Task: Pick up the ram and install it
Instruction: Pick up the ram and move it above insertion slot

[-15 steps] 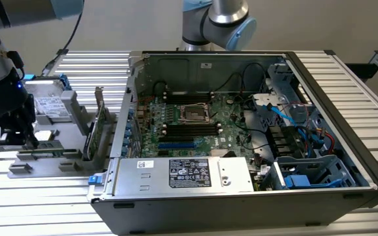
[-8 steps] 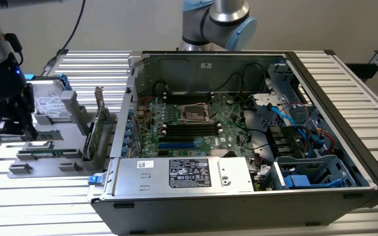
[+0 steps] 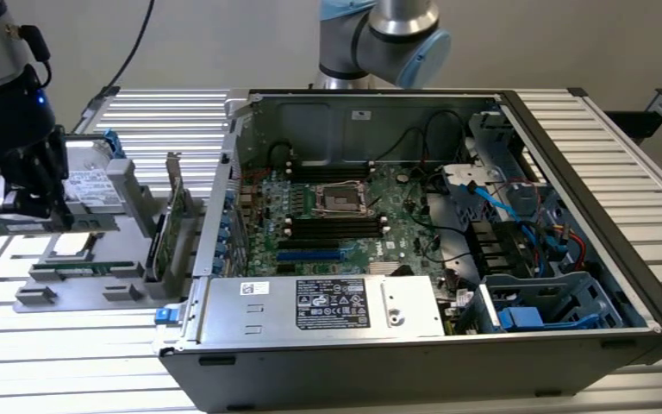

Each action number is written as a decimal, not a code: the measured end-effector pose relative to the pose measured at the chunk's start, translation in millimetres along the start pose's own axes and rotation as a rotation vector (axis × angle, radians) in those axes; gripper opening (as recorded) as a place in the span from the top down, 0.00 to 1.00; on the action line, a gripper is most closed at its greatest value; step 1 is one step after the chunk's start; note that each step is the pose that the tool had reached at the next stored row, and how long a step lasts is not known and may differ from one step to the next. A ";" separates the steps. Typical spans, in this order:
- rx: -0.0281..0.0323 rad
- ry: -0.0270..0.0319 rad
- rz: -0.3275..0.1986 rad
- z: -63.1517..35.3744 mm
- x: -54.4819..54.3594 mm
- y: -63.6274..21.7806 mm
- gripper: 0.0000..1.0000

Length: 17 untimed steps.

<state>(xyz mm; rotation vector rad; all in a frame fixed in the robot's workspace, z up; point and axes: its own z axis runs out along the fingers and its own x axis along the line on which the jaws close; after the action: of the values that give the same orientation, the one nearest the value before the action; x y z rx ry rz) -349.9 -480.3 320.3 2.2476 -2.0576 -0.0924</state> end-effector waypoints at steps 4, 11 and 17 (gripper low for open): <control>-0.0021 -0.0002 0.000 -7.3 0.3 -10.8 0.85; -0.0052 -0.0005 0.000 -18.9 1.2 -30.6 0.85; -0.0084 -0.0007 0.000 -29.5 1.8 -47.1 0.85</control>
<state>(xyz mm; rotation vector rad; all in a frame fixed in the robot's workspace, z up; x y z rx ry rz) -300.0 -477.2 344.5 2.2433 -2.0534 -0.1017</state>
